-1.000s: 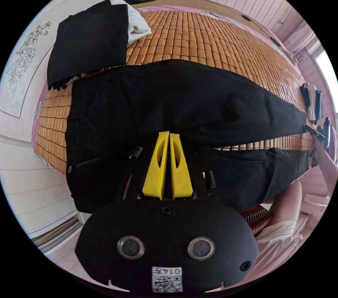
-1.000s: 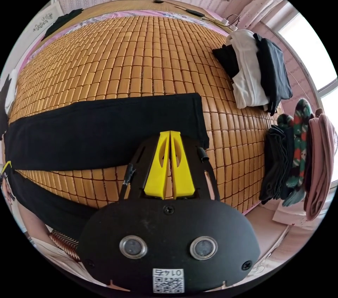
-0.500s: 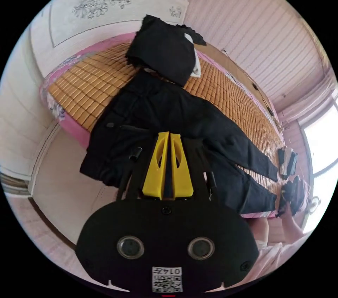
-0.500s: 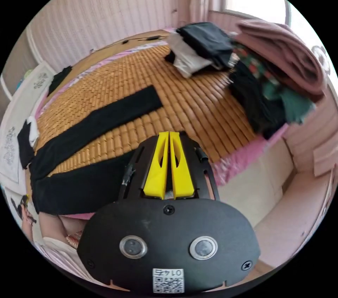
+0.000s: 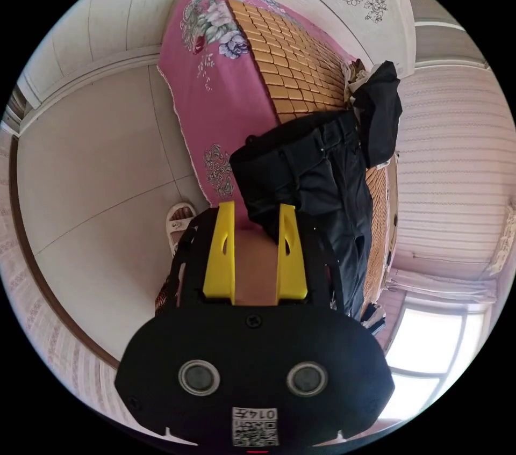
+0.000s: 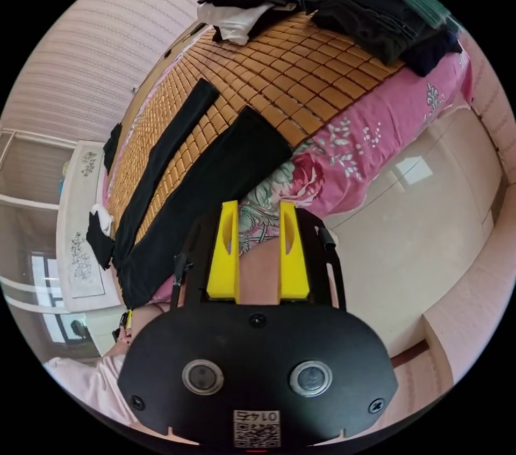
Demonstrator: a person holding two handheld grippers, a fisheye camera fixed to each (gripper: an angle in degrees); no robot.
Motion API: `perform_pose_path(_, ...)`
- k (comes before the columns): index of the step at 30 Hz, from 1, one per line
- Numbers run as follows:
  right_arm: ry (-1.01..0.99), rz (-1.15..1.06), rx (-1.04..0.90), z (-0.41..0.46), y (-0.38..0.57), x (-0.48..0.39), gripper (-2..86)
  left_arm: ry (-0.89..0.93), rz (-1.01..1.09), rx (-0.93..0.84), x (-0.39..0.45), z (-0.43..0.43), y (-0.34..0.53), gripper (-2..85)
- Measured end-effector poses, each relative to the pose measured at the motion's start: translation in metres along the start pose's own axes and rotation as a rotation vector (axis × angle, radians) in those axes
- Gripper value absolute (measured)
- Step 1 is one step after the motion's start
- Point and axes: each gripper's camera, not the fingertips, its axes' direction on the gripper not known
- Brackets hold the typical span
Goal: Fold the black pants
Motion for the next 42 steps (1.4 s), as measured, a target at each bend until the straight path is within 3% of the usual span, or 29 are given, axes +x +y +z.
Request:
perform_pose_path(4,0.073,0.009,-0.032,-0.006,-0.009,0.002,9.6,-0.024,0.040,-0.096,0.003,0.003,-0.021,8.9)
perform_pose_path(6,0.001,-0.022,-0.002,-0.016,-0.010,0.003,2.3,0.021,0.047,-0.109,0.002,-0.004,-0.028,6.4)
perform_pose_path(8,-0.111,-0.035,0.044,-0.029,-0.012,0.007,1.0,0.034,0.070,-0.102,0.002,-0.014,-0.032,3.3)
perform_pose_path(13,-0.149,0.017,0.177,-0.055,-0.017,0.018,0.9,0.097,0.112,-0.053,-0.007,-0.045,-0.034,-0.5)
perform_pose_path(17,-0.020,0.065,0.094,-0.047,-0.024,0.029,7.7,0.119,0.138,-0.057,-0.010,-0.057,-0.034,-0.9)
perform_pose_path(20,-0.049,0.068,0.046,-0.041,-0.026,0.036,12.0,0.128,0.146,-0.061,-0.010,-0.065,-0.035,-1.0)
perform_pose_path(24,-0.050,0.086,0.021,-0.036,-0.026,0.046,10.9,0.100,0.182,-0.073,-0.004,-0.076,-0.034,-1.0)
perform_pose_path(28,-0.173,0.135,0.070,-0.040,-0.028,0.056,3.3,0.076,0.198,-0.078,0.003,-0.082,-0.031,-1.0)
perform_pose_path(34,-0.245,-0.009,0.116,-0.073,-0.033,0.043,1.0,0.117,0.261,-0.058,0.013,-0.105,-0.017,-1.0)
perform_pose_path(42,-0.270,-0.229,0.028,-0.106,-0.103,-0.008,0.9,0.208,0.479,0.002,0.064,-0.164,-0.009,-0.9)
